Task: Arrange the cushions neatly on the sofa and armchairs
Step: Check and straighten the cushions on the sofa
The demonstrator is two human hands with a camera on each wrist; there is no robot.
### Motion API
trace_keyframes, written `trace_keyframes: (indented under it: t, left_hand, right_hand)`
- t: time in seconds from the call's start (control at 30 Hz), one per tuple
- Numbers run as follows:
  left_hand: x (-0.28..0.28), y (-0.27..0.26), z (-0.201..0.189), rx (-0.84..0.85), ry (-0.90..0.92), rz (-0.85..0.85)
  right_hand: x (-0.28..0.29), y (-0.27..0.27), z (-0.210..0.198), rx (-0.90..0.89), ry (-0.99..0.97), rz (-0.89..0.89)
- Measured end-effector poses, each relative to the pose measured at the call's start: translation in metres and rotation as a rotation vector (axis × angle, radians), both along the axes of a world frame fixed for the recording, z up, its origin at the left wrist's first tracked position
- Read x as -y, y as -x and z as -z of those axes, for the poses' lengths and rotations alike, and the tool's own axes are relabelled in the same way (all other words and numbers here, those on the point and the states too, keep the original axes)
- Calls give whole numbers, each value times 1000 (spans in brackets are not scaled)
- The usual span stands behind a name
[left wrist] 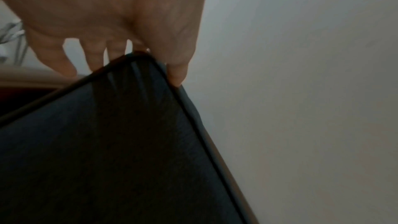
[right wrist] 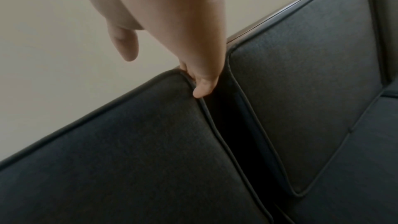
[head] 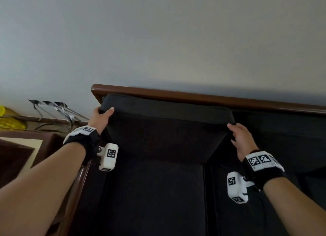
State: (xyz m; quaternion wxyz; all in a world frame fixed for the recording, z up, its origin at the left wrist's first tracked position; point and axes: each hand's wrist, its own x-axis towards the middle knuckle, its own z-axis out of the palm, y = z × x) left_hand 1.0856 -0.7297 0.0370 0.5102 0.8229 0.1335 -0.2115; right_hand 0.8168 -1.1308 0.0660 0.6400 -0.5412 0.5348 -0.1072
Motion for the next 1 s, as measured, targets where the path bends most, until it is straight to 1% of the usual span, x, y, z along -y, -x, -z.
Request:
trace_keyframes:
  t: [0.03, 0.1, 0.17, 0.23, 0.27, 0.37, 0.43, 0.53, 0.63, 0.73, 0.8, 0.9, 1.0]
  left_hand:
    - [2, 4, 6, -14, 24, -41]
    - [20, 18, -6, 1, 25, -105]
    - [34, 27, -17, 39, -13, -73]
    - [38, 30, -23, 37, -53, -31]
    - [36, 30, -22, 23, -43, -40]
    - [28, 31, -19, 24, -83, -79]
    - [24, 33, -18, 33, -119, -62]
    - [29, 35, -23, 36, -125, -73]
    - [40, 41, -28, 38, -105, -113]
    - [44, 55, -28, 90, -175, -48]
    - [36, 60, -26, 115, -188, -19]
    - [20, 54, -26, 80, -137, -15]
    - [6, 44, -18, 19, -138, 82]
  right_hand:
    - [3, 2, 0, 0, -2, 8]
    - [15, 5, 1, -6, -11, 20]
    - [23, 7, 5, -15, 1, 43]
    - [22, 5, 8, -30, 39, 69]
    - [19, 4, 10, -36, 74, 64]
    - [9, -1, 11, -70, 171, -7]
    - [7, 0, 10, -89, 200, -41]
    - [8, 7, 13, -110, 234, -71]
    - [8, 12, 11, -213, 319, -113]
    - [11, 13, 5, -299, 359, -127]
    - [7, 11, 1, -318, 376, -176]
    - [1, 5, -3, -313, 386, -228]
    - [1, 8, -2, -286, 332, -231]
